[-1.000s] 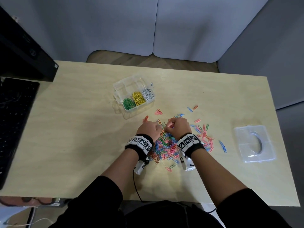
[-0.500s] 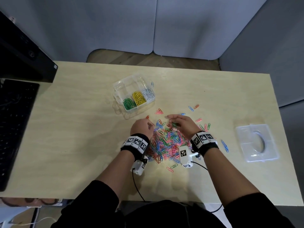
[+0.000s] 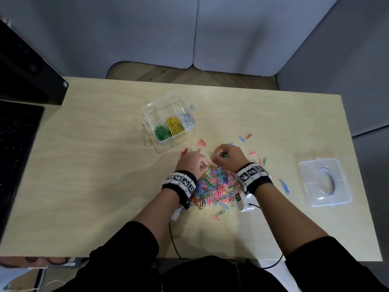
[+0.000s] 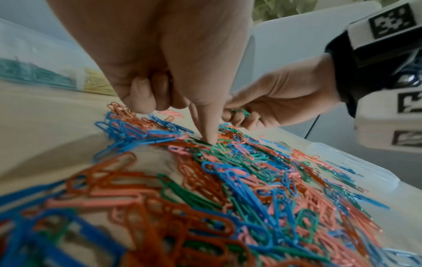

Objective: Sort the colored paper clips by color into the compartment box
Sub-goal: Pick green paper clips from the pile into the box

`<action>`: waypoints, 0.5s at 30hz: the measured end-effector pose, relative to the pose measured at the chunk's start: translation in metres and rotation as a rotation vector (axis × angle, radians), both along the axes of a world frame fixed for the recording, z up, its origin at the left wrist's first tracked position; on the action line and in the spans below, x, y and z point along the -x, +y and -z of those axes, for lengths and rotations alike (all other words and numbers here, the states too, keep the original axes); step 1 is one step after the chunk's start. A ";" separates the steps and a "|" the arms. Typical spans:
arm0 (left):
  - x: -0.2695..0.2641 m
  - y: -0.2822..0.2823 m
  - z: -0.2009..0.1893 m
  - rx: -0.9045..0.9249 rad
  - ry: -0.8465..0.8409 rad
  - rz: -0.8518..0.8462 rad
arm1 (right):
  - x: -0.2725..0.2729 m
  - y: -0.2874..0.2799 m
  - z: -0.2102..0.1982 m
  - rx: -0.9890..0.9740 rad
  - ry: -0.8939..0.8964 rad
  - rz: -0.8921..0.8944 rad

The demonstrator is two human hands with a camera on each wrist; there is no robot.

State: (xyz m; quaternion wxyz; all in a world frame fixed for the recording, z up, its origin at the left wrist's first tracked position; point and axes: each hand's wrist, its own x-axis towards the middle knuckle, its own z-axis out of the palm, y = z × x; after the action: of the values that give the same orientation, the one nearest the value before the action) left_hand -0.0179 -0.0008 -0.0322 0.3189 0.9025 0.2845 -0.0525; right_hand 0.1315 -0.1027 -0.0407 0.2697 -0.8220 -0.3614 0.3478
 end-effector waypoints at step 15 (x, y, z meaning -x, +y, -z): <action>0.012 0.031 -0.016 0.054 -0.005 -0.100 | 0.024 -0.021 -0.030 -0.309 1.259 0.636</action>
State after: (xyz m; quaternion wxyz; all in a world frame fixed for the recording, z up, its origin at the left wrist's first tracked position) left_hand -0.0296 0.0302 -0.0159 0.3463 0.8783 0.3269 -0.0418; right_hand 0.1078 -0.1237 -0.0107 0.6281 -0.4835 0.0742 0.6052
